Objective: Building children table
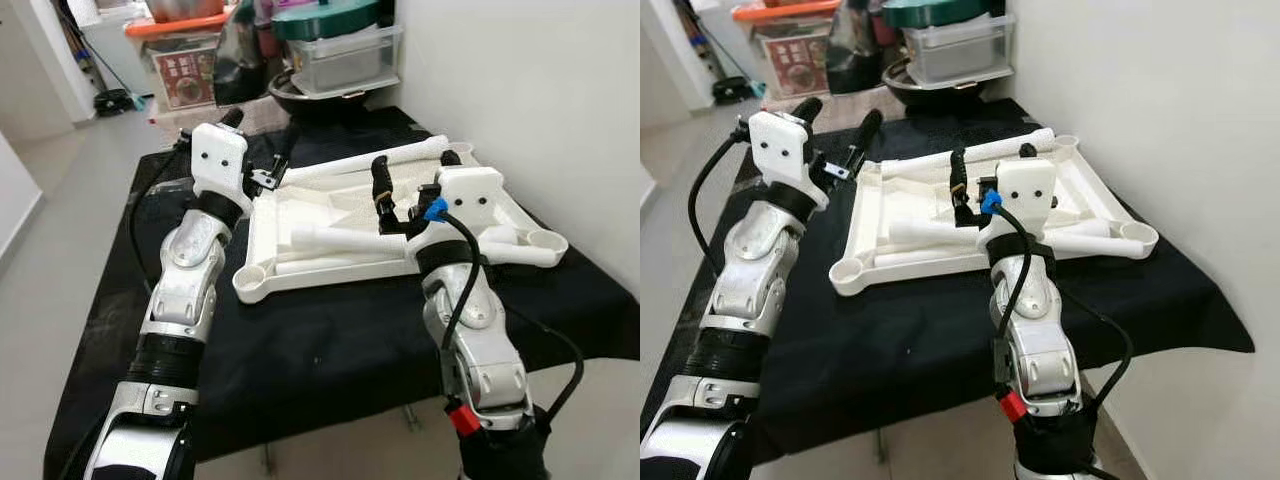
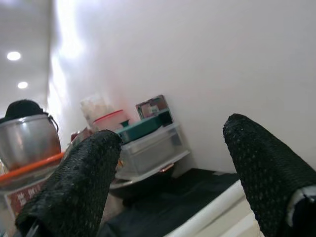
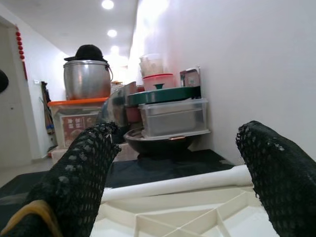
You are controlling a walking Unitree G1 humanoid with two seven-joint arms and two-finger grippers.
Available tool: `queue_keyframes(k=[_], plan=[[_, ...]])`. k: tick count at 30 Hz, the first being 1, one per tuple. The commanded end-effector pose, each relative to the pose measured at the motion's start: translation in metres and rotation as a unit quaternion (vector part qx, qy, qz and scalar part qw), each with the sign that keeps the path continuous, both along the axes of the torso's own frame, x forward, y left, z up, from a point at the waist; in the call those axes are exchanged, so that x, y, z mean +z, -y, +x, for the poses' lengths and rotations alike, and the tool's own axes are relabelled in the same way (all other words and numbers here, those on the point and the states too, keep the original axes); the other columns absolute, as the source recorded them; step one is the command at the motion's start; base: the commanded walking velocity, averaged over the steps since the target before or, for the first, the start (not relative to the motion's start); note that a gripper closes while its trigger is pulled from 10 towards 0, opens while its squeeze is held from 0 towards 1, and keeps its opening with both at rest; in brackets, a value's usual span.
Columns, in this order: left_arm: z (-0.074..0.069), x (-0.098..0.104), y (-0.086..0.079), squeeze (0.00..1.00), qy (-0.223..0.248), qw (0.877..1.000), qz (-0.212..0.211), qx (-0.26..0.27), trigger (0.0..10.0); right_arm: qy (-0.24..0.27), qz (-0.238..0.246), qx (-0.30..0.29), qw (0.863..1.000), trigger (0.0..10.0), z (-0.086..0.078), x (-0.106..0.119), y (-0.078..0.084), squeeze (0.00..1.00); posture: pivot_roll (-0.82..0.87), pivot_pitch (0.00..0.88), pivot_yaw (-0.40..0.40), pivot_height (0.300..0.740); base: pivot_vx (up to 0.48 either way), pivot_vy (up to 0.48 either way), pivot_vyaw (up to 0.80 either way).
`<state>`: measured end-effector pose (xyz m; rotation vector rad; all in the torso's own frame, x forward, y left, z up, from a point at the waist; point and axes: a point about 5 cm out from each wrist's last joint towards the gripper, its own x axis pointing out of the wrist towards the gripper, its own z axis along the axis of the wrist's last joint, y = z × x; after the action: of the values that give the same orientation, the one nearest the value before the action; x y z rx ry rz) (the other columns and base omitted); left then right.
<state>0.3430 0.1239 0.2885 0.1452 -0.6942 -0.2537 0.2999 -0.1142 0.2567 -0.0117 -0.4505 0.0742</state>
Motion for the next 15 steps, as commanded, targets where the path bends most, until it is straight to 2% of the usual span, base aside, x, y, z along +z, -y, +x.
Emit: queue_keyframes(k=[1, 3, 8, 15], plan=[[-0.0044, -0.0042, -0.0028, 0.00, -0.015, 1.000, 0.007, 0.014, 10.0, 0.001, 0.001, 0.002, 1.000, 10.0, 0.0014, -0.0009, -0.0020, 0.00, 0.00, 0.000, 0.083, 0.740, 0.270, 0.000, 0.00], [-0.0057, -0.0042, -0.0017, 0.00, -0.017, 1.000, 0.008, 0.012, 10.0, 0.002, 0.001, 0.001, 1.000, 10.0, 0.0013, -0.0010, -0.0021, 0.00, 0.00, 0.000, 0.084, 0.740, 0.263, 0.000, 0.00], [-0.0122, -0.0041, 0.0035, 0.00, -0.035, 0.999, 0.028, 0.003, 10.0, 0.004, 0.001, -0.002, 1.000, 10.0, 0.0018, -0.0027, -0.0015, 0.00, 0.01, 0.004, 0.084, 0.740, 0.000, 0.000, 0.00], [-0.0108, 0.0041, -0.0001, 0.00, -0.032, 0.999, 0.025, 0.000, 10.0, 0.005, 0.003, -0.006, 1.000, 10.0, 0.0024, -0.0032, -0.0017, 0.00, 0.01, 0.012, 0.094, 0.740, 0.000, 0.000, 0.00]])
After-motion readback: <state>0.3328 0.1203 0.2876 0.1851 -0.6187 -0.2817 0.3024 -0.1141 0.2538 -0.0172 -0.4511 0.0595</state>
